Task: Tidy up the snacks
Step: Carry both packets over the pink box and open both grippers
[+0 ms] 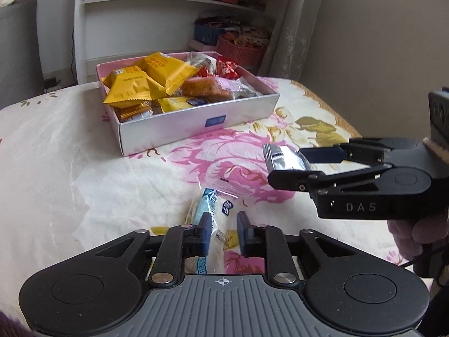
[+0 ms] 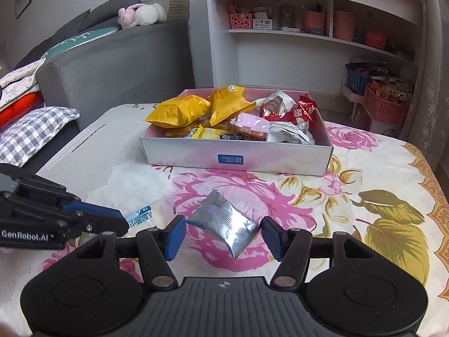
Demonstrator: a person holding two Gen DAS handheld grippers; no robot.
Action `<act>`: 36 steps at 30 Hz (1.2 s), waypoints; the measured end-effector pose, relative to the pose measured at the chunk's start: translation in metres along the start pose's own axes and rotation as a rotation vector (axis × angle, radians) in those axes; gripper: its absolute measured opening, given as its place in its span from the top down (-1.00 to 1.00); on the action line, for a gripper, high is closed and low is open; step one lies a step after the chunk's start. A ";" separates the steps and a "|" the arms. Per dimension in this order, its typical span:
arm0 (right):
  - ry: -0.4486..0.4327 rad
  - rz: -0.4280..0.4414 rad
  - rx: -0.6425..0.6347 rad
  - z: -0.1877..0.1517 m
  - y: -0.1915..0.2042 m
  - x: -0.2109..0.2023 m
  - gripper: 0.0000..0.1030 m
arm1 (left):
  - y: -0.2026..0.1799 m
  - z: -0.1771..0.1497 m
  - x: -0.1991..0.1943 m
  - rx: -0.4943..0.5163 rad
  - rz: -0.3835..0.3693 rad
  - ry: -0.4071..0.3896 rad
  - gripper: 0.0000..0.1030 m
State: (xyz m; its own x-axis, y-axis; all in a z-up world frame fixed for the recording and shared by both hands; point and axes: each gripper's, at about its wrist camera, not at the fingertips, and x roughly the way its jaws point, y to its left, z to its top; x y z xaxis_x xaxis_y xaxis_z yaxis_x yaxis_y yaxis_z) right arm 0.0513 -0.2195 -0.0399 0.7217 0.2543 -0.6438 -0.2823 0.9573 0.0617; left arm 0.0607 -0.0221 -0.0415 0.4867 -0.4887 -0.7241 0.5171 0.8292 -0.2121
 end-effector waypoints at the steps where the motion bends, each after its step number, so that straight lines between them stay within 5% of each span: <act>1: 0.005 0.002 -0.003 0.000 0.000 0.001 0.01 | -0.004 0.000 0.001 0.027 0.008 -0.002 0.36; 5: 0.022 0.009 -0.018 -0.001 0.002 0.005 0.00 | -0.016 0.001 0.008 0.113 0.041 0.024 -0.02; 9: 0.030 0.011 -0.018 -0.001 0.001 0.006 0.00 | -0.024 -0.001 0.016 0.194 0.117 0.047 -0.04; 14: 0.034 0.008 -0.015 -0.001 -0.002 0.007 0.00 | -0.017 -0.001 0.022 0.172 0.141 0.054 -0.02; 18: 0.036 0.005 -0.015 -0.001 -0.003 0.008 0.00 | -0.011 -0.003 0.028 0.139 0.160 0.067 0.05; 22: 0.036 0.005 -0.018 -0.001 -0.003 0.007 0.00 | -0.004 0.001 0.026 0.085 0.161 0.054 0.57; 24: 0.032 0.006 -0.018 0.000 -0.002 0.006 0.00 | -0.001 0.003 0.022 0.051 0.140 0.042 0.66; 36: -0.034 0.006 0.040 0.036 -0.017 0.002 0.00 | -0.001 0.060 -0.002 0.001 0.123 -0.110 0.68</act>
State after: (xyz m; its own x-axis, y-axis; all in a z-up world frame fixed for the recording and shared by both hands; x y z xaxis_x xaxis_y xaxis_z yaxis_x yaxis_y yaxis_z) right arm 0.0803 -0.2301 -0.0151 0.7415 0.2636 -0.6170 -0.2616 0.9604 0.0959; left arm 0.1013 -0.0378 -0.0004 0.6209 -0.4100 -0.6681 0.4491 0.8846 -0.1255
